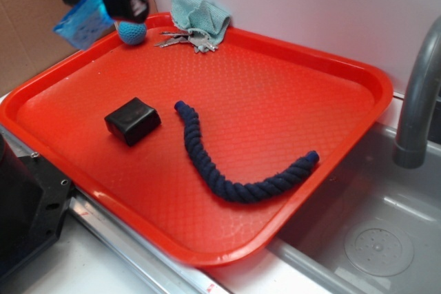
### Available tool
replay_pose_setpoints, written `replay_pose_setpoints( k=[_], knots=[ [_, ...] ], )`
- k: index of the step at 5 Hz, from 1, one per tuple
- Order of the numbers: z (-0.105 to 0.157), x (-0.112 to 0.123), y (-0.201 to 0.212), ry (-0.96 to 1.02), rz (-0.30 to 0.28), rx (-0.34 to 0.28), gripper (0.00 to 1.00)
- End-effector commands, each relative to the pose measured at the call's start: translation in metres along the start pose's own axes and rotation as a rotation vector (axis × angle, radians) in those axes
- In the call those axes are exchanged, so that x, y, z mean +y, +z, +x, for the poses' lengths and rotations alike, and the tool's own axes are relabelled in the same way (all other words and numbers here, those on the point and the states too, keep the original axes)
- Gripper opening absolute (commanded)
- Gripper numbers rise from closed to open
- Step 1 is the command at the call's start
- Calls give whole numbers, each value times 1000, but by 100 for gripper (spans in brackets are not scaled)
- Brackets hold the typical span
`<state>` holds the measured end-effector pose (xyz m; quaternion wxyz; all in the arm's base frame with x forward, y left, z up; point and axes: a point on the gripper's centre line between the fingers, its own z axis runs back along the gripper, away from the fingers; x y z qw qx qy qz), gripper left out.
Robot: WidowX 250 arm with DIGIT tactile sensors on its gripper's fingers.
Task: Grab the blue sponge.
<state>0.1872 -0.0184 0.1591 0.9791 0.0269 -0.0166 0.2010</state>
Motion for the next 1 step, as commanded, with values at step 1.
replay_pose_setpoints(
  k=[1],
  knots=[
    [14, 3, 12, 169, 39, -127, 0]
  ],
)
